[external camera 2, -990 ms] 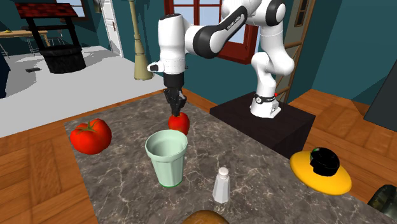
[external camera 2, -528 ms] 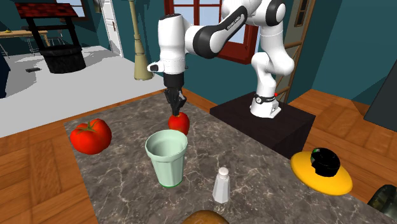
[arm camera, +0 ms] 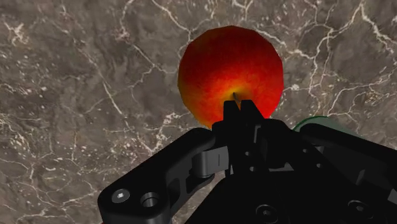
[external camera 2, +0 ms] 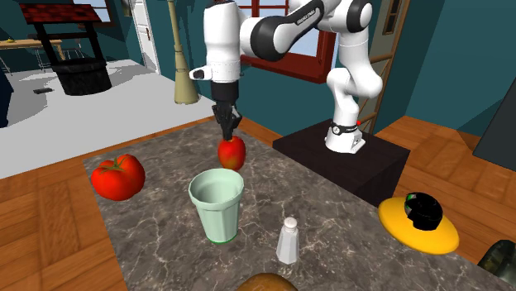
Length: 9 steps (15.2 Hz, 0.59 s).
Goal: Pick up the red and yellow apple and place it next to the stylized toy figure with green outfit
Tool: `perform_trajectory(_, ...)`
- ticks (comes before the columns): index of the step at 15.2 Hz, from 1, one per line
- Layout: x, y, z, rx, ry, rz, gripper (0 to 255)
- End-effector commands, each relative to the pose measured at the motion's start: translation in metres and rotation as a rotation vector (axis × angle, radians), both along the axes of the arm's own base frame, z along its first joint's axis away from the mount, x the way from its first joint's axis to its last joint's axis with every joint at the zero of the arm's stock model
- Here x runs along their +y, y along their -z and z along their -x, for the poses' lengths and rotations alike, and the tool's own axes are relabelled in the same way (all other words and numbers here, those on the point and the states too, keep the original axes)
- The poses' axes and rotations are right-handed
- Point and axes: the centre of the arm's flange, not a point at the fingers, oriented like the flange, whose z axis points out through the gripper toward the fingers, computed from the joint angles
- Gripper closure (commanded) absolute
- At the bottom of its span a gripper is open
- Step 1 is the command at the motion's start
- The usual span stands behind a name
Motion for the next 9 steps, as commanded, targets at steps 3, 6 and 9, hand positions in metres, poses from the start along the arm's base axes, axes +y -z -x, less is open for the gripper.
perform_trajectory(3,0.000,-0.022,0.000,0.000,0.000,0.000,255)
perform_trajectory(6,0.000,-0.037,0.000,0.000,0.000,0.000,255)
perform_trajectory(9,0.000,-0.053,0.000,0.000,0.000,0.000,255)
